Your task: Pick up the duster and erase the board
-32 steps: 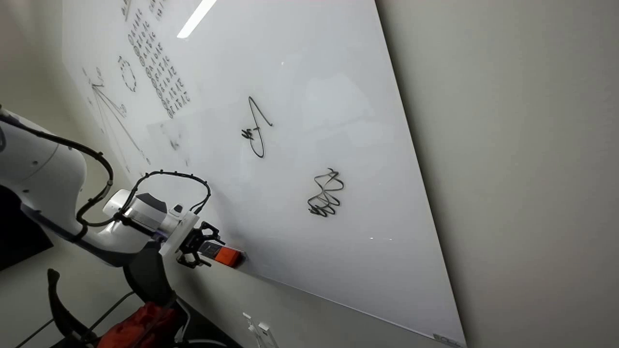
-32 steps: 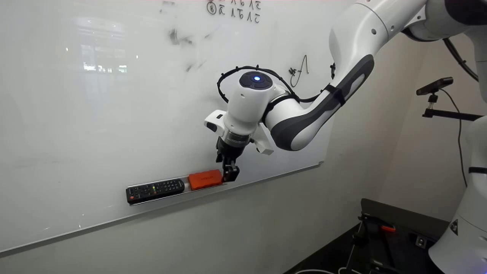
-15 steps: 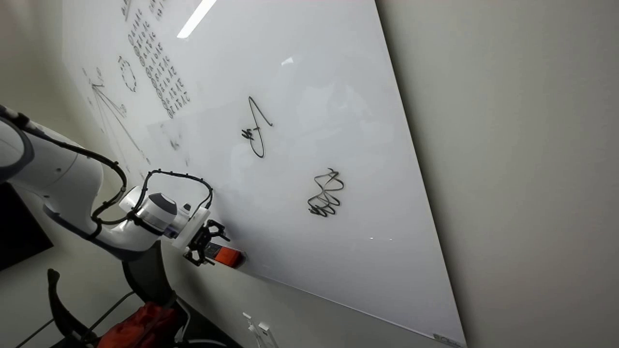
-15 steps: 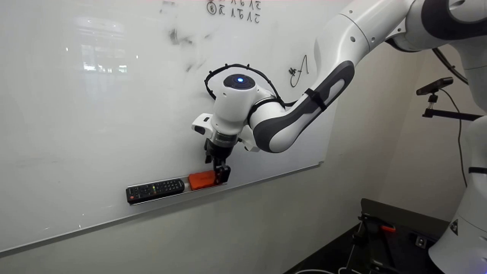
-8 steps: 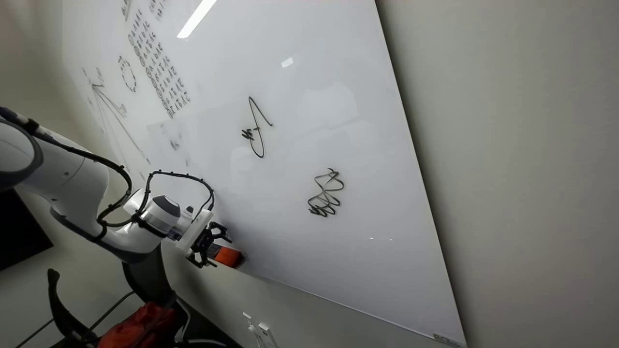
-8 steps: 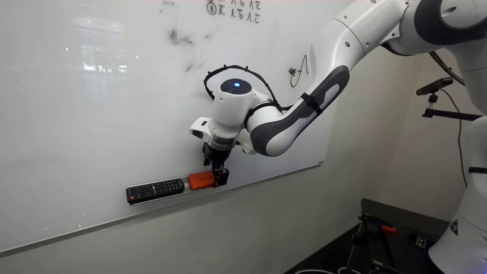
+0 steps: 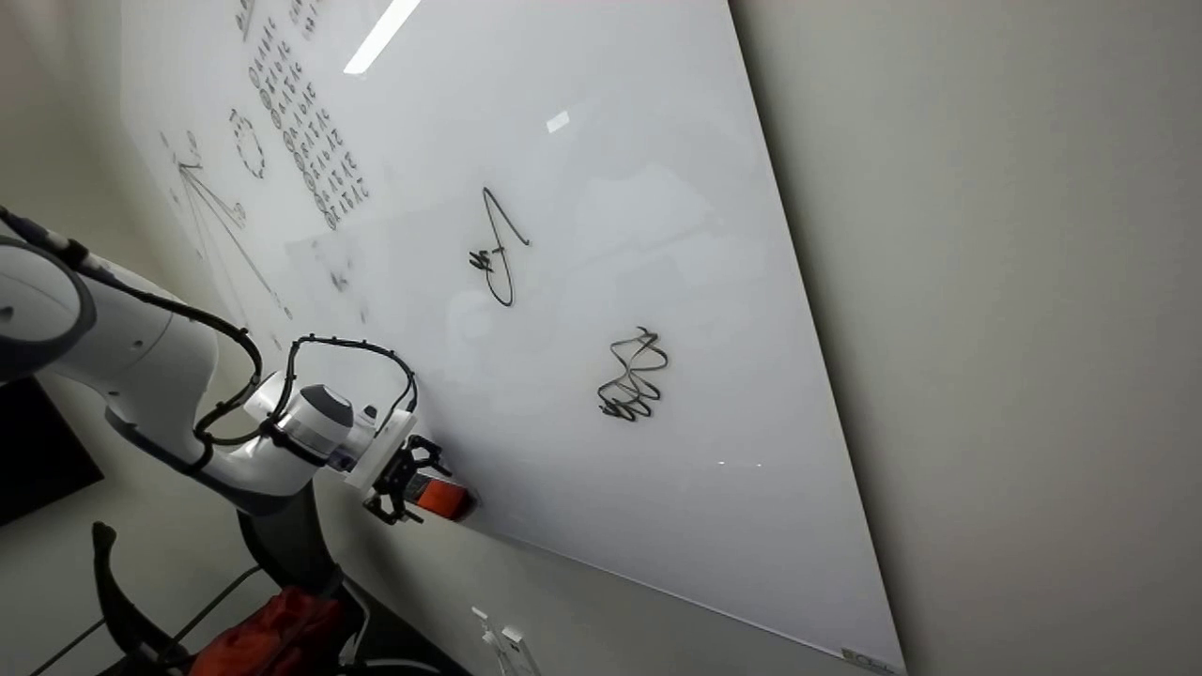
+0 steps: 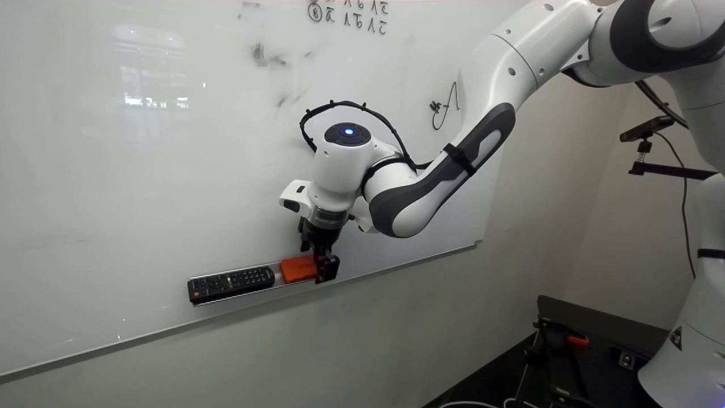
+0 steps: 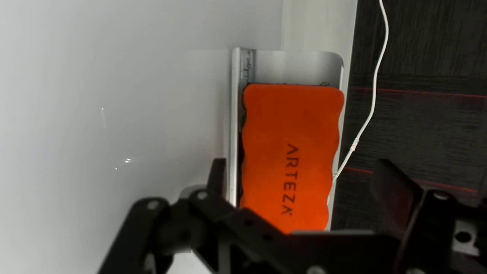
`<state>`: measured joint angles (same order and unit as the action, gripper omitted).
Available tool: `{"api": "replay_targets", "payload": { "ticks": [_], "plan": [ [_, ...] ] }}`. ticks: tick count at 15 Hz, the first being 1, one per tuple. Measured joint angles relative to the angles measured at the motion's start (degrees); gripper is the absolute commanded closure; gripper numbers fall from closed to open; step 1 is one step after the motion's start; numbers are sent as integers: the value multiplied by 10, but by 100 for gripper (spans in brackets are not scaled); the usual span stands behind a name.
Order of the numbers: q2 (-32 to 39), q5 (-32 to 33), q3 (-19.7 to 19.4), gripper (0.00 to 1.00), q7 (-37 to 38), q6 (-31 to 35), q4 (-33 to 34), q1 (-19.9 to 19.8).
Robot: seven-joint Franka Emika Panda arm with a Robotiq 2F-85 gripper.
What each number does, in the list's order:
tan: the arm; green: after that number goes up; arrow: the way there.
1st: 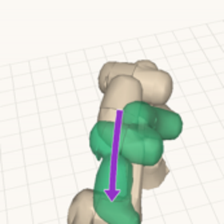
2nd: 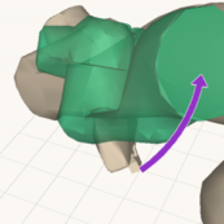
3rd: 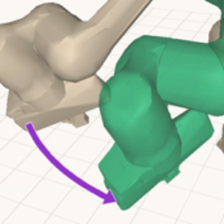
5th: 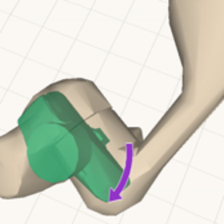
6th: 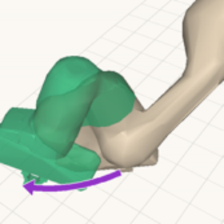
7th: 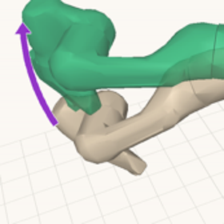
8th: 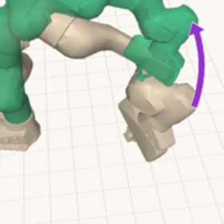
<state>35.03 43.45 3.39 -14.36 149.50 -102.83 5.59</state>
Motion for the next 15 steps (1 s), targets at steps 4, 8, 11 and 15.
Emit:
{"api": "replay_targets", "payload": {
  "ticks": [4, 8, 11, 15],
  "plan": [
    [15, 0, 0, 33, -1, 0, 13, 3],
    [25, 0, -2, 62, -1, 0, 29, 5],
    [25, -1, -1, 65, -1, -6, 31, 6],
    [25, -1, -3, 65, -1, -7, 32, 9]
  ]
}}
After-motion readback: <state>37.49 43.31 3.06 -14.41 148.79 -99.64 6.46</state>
